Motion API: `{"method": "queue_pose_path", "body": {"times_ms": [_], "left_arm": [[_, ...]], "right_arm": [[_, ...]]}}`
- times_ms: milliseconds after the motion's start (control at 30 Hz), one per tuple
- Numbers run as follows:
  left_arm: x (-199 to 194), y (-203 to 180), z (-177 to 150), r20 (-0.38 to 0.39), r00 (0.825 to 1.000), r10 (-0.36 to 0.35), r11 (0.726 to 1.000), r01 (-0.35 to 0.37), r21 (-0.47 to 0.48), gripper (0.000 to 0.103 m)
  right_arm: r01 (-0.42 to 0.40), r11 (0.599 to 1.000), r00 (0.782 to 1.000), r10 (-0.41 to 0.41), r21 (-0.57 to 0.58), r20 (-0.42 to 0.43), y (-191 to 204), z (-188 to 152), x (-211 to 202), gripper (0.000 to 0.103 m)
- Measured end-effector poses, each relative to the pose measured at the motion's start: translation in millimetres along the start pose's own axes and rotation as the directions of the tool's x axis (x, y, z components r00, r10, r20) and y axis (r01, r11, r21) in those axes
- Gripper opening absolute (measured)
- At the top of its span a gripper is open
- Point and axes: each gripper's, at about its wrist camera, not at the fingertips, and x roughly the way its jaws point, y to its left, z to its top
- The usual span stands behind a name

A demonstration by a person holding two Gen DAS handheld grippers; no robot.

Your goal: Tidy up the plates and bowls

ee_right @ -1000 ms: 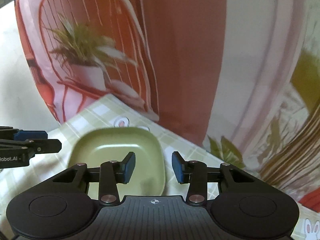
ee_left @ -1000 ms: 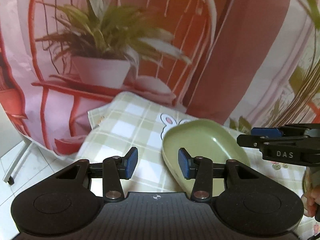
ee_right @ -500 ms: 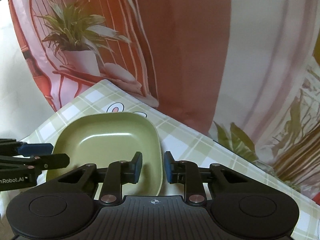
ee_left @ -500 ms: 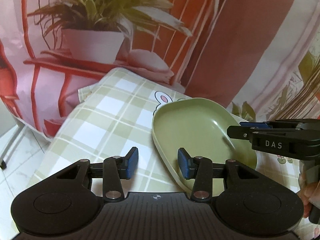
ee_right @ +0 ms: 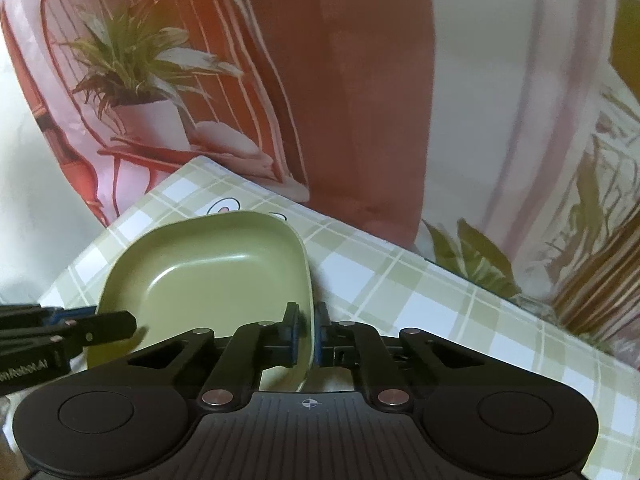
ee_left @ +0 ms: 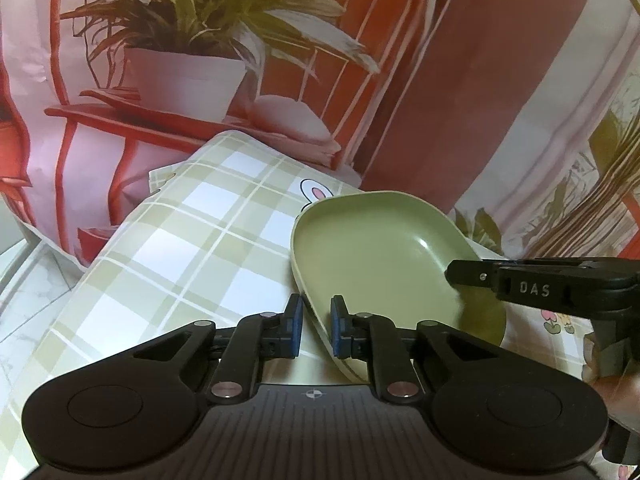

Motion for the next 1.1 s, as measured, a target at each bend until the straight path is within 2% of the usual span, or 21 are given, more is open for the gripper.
{"method": "queue_pose_path", "body": {"times_ms": [233, 567, 867, 1100], "left_arm": [[-24, 0, 13, 0.036, 0.999, 0.017, 1.0, -0.017, 0.004, 0.015], [-73, -12, 25, 0.099, 0.995, 0.015, 0.999, -0.018, 0.027, 0.015], [-135, -31, 34, 0.16, 0.987, -0.003, 0.998, -0.007, 0.059, 0.015], [-184, -60, 30, 0.203, 0.979, -0.018, 0.994, -0.005, 0.111, 0.015]], "right_arm": [[-0.02, 1.0, 0.999, 0.02, 0.013, 0.031, 11, 10, -21, 0.006], [-0.034, 0.997, 0.997, 0.029, 0.065, 0.073, 23, 17, -73, 0.006], [-0.045, 0.995, 0.992, 0.034, 0.093, 0.12, 33, 19, -137, 0.006], [-0.059, 0.992, 0.986, 0.04, 0.115, 0.16, 28, 10, -192, 0.007]]}}
